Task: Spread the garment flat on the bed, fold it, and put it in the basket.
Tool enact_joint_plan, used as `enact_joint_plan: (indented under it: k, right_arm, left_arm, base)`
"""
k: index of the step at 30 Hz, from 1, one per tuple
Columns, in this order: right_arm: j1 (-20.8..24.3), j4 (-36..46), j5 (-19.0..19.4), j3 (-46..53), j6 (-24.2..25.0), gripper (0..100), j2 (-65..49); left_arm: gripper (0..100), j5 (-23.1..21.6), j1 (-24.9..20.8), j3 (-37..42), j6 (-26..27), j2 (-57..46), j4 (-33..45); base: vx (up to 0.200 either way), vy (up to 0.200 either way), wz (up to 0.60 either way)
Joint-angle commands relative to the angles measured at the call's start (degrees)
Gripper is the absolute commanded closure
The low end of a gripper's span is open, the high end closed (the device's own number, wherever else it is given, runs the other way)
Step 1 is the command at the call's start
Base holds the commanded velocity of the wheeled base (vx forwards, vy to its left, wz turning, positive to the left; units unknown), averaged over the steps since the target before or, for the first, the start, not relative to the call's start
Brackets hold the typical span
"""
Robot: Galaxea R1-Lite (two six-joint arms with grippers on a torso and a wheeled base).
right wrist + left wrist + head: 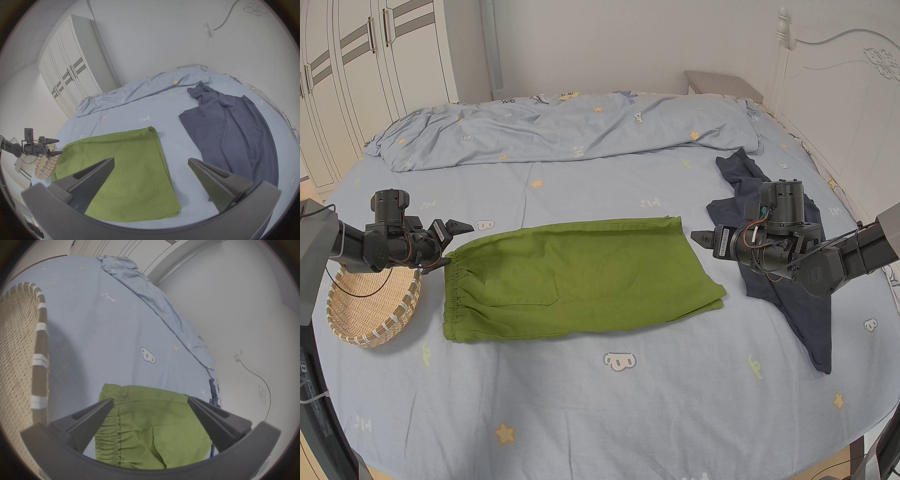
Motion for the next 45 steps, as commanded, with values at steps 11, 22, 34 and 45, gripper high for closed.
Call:
enact_joint_plan:
  k: [11, 22, 34, 45]
  right_arm:
    - [0.0, 0.0, 0.0, 0.6, 0.0, 0, -0.3]
    - [0.4, 0.0, -0.1, 0.7, 0.0, 0, -0.2]
    - [0.6, 0.0, -0.1, 1.1, -0.1, 0, -0.2]
    - [0.6, 0.0, -0.3, 1.3, -0.3, 0, 0.0]
  left_arm:
    - [0, -15.5, 3.7, 21.3, 2.1, -16.9, -0.3]
    - [0, -18.2, 7.4, 26.6, 18.9, -6.7, -0.9]
    - [0, -17.8, 4.8, 25.0, 18.6, -2.7, -4.6]
    - [0, -18.2, 4.1, 23.5, 17.5, -1.6, -8.6]
  base:
    - [0.0, 0.0, 0.0]
    - [0.0, 0.0, 0.0]
    - [0.0, 0.0, 0.0]
    - [0.0, 0.0, 0.0]
